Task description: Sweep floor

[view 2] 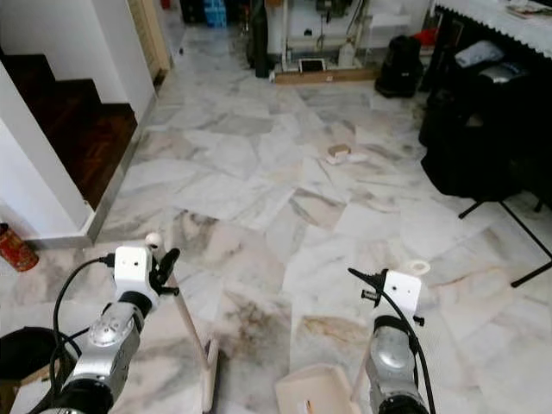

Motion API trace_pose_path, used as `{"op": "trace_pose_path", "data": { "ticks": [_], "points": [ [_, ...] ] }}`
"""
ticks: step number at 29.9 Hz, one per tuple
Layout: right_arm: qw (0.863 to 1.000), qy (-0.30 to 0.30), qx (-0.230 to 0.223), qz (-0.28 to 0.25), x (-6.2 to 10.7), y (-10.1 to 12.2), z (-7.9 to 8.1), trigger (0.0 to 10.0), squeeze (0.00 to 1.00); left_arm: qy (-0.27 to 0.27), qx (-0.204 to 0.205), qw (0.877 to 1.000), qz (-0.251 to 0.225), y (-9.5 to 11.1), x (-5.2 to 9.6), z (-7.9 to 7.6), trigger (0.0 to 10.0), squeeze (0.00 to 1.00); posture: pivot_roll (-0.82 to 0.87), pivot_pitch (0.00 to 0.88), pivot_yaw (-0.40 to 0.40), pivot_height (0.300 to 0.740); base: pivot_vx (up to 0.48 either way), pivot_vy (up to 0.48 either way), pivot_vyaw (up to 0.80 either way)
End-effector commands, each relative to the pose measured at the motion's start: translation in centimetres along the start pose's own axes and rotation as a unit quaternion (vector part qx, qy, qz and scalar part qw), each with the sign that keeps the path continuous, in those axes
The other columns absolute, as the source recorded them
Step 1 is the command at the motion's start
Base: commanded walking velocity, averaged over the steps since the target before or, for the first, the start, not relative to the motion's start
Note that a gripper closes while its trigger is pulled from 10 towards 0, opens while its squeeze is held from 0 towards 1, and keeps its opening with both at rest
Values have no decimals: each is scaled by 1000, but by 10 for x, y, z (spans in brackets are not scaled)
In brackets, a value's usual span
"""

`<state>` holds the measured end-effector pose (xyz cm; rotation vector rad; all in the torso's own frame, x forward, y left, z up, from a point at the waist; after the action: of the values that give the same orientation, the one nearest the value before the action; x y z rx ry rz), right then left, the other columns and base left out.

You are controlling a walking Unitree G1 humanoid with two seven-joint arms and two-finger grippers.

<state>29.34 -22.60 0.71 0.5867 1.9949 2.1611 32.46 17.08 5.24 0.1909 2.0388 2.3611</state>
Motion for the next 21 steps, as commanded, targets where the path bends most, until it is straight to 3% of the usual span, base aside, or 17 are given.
{"op": "trace_pose_path", "data": {
  "ticks": [1,21],
  "points": [
    [1000,8,-4,-20,-4,10,8,10000,0,2,-2,1000,-6,6,-4,2,10000,0,-67,0,31,740,412,0,0],
    [1000,-5,-3,-11,-2,5,0,10000,0,-8,2,1000,-6,7,-7,-2,10000,0,-77,0,42,740,478,0,0]
  ]
}}
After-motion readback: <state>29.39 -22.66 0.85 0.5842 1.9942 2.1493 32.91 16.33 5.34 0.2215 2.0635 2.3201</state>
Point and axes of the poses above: a point about 5 cm out from each wrist's last joint towards the gripper, its own x axis pointing back from the gripper into the wrist, its own y axis along the axis of the wrist's last joint, z = x × y, the point moved 2 cm from there along -x, pointing out of the wrist towards the gripper, and after that the axes turned 8 degrees about -x, right-handed, at the moved point
